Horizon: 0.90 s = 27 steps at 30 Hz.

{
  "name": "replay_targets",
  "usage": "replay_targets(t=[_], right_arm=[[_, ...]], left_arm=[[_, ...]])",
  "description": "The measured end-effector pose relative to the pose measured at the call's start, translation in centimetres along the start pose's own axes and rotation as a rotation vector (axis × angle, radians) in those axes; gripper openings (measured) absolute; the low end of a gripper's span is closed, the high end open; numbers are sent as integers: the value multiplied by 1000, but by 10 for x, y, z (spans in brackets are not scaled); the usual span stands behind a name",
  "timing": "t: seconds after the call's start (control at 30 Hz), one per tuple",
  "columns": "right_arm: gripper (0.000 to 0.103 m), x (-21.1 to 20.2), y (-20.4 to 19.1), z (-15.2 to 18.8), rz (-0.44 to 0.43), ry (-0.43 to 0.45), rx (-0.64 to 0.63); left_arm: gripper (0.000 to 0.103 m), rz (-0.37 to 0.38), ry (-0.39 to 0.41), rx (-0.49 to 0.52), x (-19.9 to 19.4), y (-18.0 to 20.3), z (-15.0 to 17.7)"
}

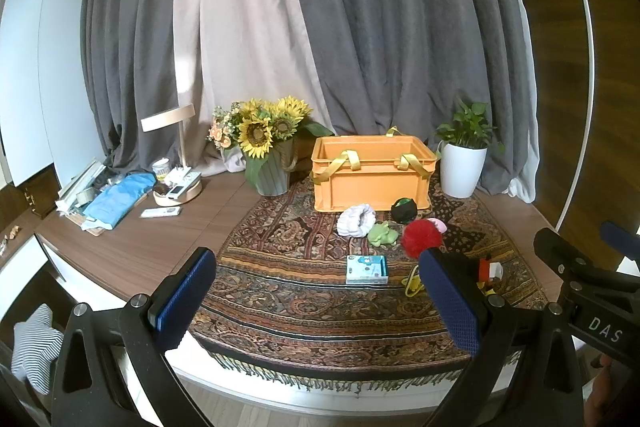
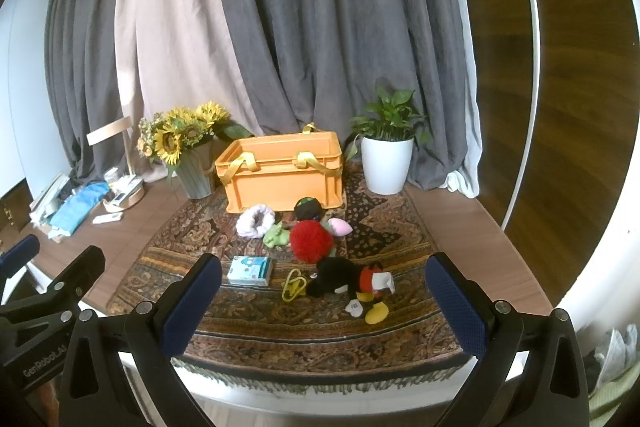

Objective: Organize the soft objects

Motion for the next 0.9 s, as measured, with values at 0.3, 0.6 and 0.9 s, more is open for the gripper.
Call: replay_targets(t=[0.3, 0.6, 0.9], right_arm=[[102, 0, 1, 0, 2, 0, 0], [102, 0, 4, 0, 3, 1, -1], [102, 0, 2, 1, 3, 1, -2]], left_arm=[[103, 1, 3, 1, 0, 2, 2], [103, 0, 6, 0, 0, 2, 3], [103, 3, 2, 0, 1, 4, 6]])
Point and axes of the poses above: each gripper's, at about its wrist camera, not at the fingertips, and x roughly the way its jaws point, y to its right, z to its underside, the point moved 8 cm from there along x, roughly the way its jaws point, and after that the axes turned 4 degrees about -z, right-handed, at the moved point
